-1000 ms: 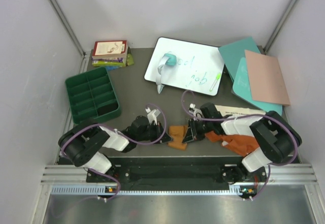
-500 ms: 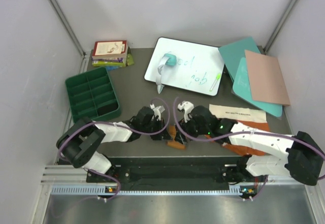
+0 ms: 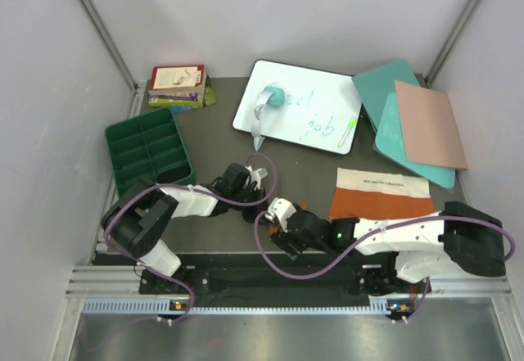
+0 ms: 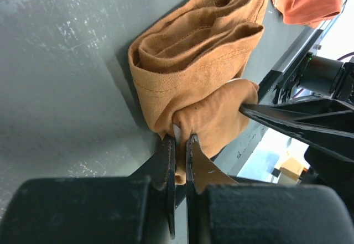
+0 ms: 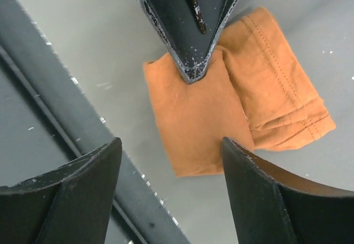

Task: Roll the underwear
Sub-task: Roll the underwear to the corner of the board.

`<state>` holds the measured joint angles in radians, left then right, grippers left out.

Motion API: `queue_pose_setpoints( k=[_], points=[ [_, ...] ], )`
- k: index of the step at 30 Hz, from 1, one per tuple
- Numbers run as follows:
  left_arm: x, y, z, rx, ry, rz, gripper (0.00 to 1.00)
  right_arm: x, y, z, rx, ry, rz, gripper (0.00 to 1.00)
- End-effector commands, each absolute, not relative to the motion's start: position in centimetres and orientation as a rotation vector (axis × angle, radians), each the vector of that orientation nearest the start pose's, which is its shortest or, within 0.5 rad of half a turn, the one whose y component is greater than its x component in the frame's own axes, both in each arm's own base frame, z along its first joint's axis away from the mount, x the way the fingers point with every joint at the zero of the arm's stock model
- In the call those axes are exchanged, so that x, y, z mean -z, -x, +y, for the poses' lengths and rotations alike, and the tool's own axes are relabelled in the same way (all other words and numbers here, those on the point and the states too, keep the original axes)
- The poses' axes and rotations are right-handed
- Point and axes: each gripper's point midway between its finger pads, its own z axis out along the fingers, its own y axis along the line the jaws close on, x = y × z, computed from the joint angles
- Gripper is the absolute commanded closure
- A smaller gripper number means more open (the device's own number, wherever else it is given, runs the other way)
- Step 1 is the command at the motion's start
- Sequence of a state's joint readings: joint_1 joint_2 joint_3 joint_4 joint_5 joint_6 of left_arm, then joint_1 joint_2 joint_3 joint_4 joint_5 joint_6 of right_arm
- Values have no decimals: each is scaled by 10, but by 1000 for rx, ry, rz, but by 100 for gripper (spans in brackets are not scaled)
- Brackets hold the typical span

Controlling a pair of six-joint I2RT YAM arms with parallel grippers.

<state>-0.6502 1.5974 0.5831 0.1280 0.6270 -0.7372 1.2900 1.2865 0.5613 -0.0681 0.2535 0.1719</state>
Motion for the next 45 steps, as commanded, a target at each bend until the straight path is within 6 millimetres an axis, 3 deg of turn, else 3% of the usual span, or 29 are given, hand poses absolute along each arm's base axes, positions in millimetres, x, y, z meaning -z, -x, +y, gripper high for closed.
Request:
queue_pose_setpoints(
  k=[1,6,11,15,16,17,22,26,29,30,32,39,45],
  points=[
    [14,-147,-252,1072,-142,2942,100,-36,-131,293,-316,1151,2029,30],
    [12,-146,-252,1096,-173,2939,100,-9,-142,277,-130,1127,2090,35],
    [8,-146,-255,1144,-209,2918,100,11,-145,267,8,1124,2163,64],
    [0,-149,-257,1173,-211,2885,99,18,-138,270,-10,1161,2203,86],
    [-1,-150,-255,1169,-200,2879,95,17,-136,271,-26,1165,2210,96],
    [-1,-152,-254,1160,-187,2876,85,14,-130,272,-55,1189,2226,99],
    [-13,-169,-235,1104,-90,2791,59,-9,-115,287,-201,1240,2283,100],
    [-14,-172,-212,971,-41,2755,55,-22,-107,298,-391,1246,2374,100],
    [-25,-176,-207,953,-60,2665,54,-32,-110,304,-512,1233,2424,100],
    [-37,-180,-210,978,-80,2600,55,-36,-118,307,-543,1207,2435,100],
    [-43,-180,-212,1007,-108,2534,55,-40,-115,310,-636,1219,2459,100],
    [-79,-187,-230,1115,-202,2267,52,-54,-134,311,-975,1113,2583,100],
    [-97,-184,-254,1194,-287,2145,47,-45,-146,310,-1161,1075,2682,100]
  ],
)
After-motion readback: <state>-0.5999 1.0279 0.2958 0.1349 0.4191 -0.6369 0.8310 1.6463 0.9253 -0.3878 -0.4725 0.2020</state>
